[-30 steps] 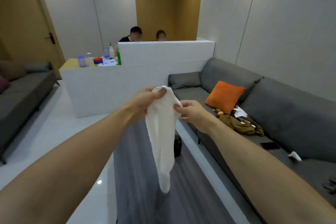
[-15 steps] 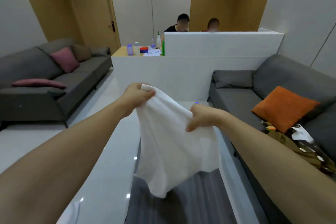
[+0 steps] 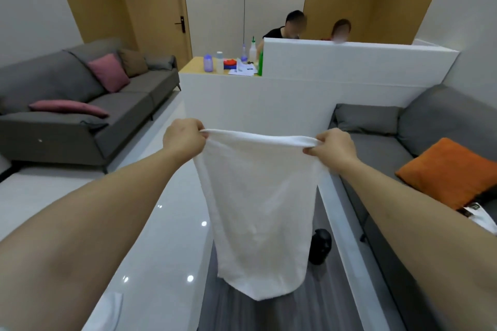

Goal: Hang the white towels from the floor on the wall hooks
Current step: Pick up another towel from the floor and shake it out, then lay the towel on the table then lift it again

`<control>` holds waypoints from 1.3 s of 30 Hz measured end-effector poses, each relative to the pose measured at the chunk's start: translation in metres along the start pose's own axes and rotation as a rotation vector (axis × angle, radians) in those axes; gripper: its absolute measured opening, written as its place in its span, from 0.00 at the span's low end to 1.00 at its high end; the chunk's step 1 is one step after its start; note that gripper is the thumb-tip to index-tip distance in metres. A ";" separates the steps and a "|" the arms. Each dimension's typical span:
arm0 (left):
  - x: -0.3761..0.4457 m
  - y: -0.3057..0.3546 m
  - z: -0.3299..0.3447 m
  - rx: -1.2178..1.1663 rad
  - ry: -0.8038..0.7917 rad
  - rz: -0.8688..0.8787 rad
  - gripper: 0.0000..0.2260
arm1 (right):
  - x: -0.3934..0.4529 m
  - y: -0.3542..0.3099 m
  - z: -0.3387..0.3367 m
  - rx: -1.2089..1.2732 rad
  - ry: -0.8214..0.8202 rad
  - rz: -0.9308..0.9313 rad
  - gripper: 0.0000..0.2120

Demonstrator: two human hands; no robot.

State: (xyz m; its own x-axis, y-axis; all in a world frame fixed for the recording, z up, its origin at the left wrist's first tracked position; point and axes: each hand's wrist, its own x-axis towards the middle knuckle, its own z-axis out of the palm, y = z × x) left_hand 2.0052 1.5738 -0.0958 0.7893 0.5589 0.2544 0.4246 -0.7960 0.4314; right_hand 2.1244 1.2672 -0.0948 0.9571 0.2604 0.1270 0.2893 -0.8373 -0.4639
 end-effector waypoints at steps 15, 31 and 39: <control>-0.021 0.014 -0.059 -0.279 0.202 0.148 0.07 | -0.029 -0.006 -0.054 0.061 0.341 -0.053 0.08; -0.386 -0.071 0.035 -0.165 -0.118 -0.124 0.06 | -0.346 0.146 0.052 0.165 -0.078 -0.008 0.10; -0.552 -0.105 0.119 -0.020 -0.486 -0.222 0.08 | -0.484 0.249 0.139 0.072 -0.365 0.169 0.08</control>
State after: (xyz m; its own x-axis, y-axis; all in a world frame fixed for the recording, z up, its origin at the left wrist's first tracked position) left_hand 1.5775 1.3214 -0.3848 0.7980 0.5374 -0.2727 0.5997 -0.6638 0.4469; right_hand 1.7311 0.9993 -0.3935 0.9194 0.2866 -0.2693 0.1147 -0.8504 -0.5136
